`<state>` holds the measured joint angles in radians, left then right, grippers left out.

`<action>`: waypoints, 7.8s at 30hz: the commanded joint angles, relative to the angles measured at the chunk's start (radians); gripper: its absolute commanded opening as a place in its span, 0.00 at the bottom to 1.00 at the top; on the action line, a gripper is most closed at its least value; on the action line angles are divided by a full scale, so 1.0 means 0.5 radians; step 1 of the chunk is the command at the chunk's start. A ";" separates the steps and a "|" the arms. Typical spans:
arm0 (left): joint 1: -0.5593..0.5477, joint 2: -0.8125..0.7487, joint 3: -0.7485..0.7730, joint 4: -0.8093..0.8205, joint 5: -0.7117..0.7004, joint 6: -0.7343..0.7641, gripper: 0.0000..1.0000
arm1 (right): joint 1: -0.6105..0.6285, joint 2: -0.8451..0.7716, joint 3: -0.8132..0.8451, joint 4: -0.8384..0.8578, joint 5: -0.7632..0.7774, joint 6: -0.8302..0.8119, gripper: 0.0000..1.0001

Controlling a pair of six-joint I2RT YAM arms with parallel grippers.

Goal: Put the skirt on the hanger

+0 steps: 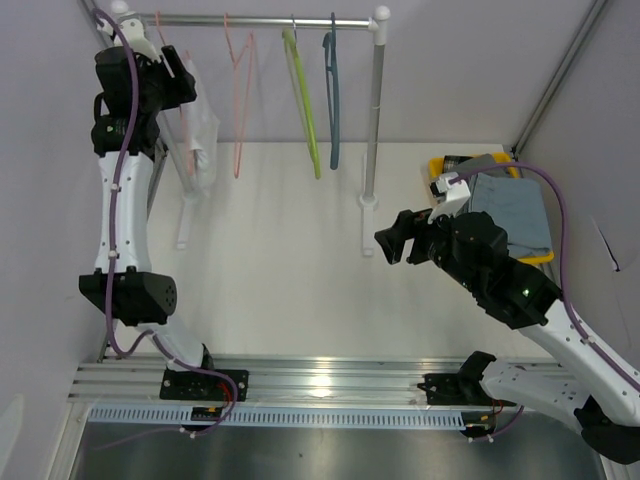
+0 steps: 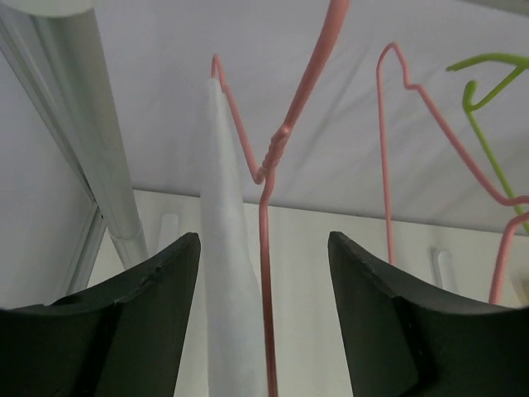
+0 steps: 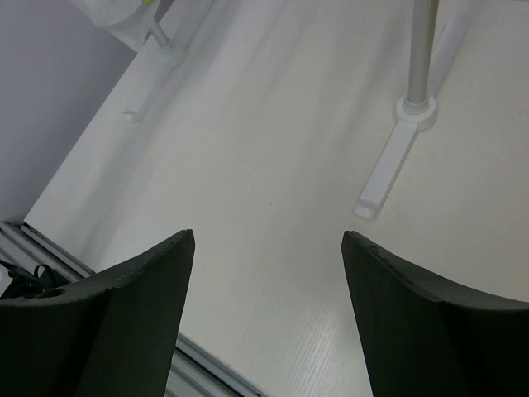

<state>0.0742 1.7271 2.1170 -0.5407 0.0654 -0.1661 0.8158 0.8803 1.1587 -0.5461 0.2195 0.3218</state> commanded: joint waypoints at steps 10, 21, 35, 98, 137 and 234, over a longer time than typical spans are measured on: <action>0.014 -0.472 0.046 -0.256 -0.039 -0.088 0.84 | -0.189 0.261 0.207 -0.144 -0.031 0.053 0.80; -0.316 -0.920 -0.365 -0.048 0.369 -0.346 0.78 | -1.591 0.638 0.248 -0.196 -0.856 0.322 0.77; -1.222 -1.491 -1.521 0.180 0.406 -0.386 0.77 | -1.954 1.353 0.709 -0.132 -0.292 0.308 0.76; -1.566 -1.531 -2.672 1.075 0.501 -0.760 0.67 | -1.343 1.097 2.417 -0.847 -0.417 0.206 0.00; -1.839 0.027 -2.792 2.561 0.351 -0.828 0.69 | -0.742 0.117 0.180 -0.543 -0.218 0.498 0.00; -1.473 -1.991 -2.840 0.044 0.148 -0.682 0.00 | -0.898 -0.833 -0.939 -0.411 -0.282 1.129 0.00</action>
<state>-0.6468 0.7959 0.8055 -0.5175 0.2035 -0.4053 0.3798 0.5472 0.7444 -0.6746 -0.0116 0.7799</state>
